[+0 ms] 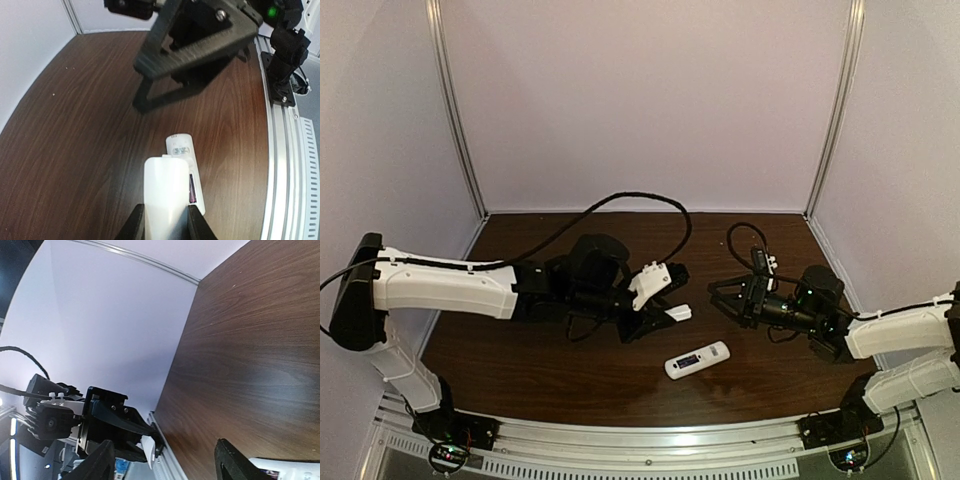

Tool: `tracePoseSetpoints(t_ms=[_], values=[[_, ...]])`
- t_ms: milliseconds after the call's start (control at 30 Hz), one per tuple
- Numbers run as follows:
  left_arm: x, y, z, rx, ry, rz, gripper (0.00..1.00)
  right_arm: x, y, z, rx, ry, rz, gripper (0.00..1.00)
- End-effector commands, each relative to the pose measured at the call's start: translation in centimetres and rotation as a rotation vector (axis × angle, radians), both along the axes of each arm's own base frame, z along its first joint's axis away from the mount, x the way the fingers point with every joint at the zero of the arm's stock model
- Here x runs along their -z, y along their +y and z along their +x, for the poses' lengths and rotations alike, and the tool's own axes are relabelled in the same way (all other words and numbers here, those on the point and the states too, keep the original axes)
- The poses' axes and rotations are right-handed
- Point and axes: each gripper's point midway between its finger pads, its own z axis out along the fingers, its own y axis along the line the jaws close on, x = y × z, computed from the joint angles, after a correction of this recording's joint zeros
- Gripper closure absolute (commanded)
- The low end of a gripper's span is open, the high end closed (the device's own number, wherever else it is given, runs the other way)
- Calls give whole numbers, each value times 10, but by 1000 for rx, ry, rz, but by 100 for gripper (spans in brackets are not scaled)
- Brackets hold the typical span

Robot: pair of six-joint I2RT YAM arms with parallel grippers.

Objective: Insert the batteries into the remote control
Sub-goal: Pass from the right arm to the left, then move the remote control without the battery cover to the center of the board.

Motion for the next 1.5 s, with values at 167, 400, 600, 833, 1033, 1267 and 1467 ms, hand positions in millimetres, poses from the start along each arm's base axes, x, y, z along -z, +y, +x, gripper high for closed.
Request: tracePoseSetpoints(t_ms=[167,400,600,833,1033,1267,1467], values=[[61,18,-26,-40,188,140,81,81,-53,6,133,41,-545,36],[86,-5,-32,-61,254,181,82,127,-59,-1,76,114,-691,33],[94,-13,-34,-69,285,164,81,139,-71,2,88,130,-753,32],[102,-7,-36,-69,283,184,81,165,-57,-3,-7,168,-730,37],[107,1,-38,-78,286,197,81,165,-39,-10,-59,206,-615,43],[115,13,-37,-95,271,216,81,164,-20,-29,-85,263,-526,47],[118,24,-32,-113,259,211,81,158,-4,-31,-81,267,-478,47]])
